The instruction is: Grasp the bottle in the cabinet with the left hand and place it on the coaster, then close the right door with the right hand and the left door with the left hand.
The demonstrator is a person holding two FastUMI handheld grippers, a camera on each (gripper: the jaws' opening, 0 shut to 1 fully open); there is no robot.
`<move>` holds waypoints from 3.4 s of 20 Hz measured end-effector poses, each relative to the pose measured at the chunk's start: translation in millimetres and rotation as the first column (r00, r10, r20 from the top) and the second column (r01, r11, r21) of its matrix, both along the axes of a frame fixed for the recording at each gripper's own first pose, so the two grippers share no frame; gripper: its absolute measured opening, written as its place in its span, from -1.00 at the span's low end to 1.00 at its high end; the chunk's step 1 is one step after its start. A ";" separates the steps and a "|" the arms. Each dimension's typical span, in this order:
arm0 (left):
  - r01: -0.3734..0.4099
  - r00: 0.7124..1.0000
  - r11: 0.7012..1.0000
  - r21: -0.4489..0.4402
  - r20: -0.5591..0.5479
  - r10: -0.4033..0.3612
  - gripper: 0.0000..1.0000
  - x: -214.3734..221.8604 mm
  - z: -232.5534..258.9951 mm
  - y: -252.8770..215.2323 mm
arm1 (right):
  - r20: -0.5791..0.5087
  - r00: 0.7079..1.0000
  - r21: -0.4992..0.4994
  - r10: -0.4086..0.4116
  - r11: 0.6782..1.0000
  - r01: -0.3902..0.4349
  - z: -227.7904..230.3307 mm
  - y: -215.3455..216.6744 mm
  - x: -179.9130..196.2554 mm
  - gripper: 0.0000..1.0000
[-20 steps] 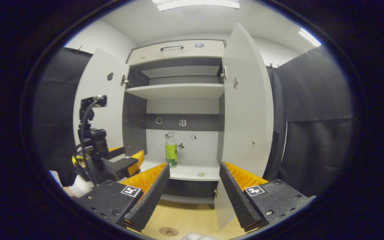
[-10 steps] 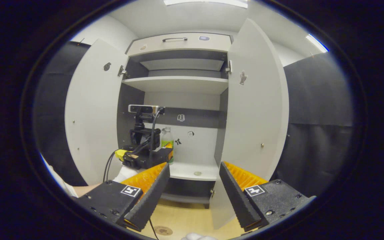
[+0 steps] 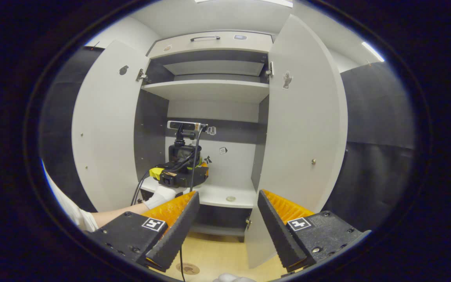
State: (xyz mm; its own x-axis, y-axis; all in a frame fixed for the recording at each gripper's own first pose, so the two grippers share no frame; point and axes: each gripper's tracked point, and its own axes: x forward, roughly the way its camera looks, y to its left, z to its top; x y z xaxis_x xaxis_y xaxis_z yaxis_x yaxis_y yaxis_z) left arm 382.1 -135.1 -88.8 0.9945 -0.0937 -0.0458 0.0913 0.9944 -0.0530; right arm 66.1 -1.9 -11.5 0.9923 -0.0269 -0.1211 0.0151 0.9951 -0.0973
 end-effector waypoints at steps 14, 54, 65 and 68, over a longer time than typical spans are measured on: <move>0.082 0.989 0.997 0.013 0.120 -0.083 0.51 -63.9 34.2 1.0 | 0.027 0.999 0.006 0.019 1.000 -0.019 3.7 -4.3 -37.3 0.96; 0.388 0.921 0.921 -0.045 -0.034 -0.389 0.55 -312.2 -289.6 -63.6 | -0.104 0.995 -0.105 0.001 0.994 -0.012 -34.4 -28.4 -78.1 0.97; 0.386 0.920 0.921 -0.051 -0.055 -0.388 0.91 -325.2 -293.0 -64.6 | -0.115 0.993 -0.110 0.021 0.993 -0.034 -35.5 -18.9 -81.3 0.99; 0.377 0.925 0.926 -0.008 -0.043 -0.377 0.91 -323.0 -277.3 -60.2 | -0.111 0.993 -0.097 0.027 0.995 -0.038 -35.9 -18.1 -84.1 0.99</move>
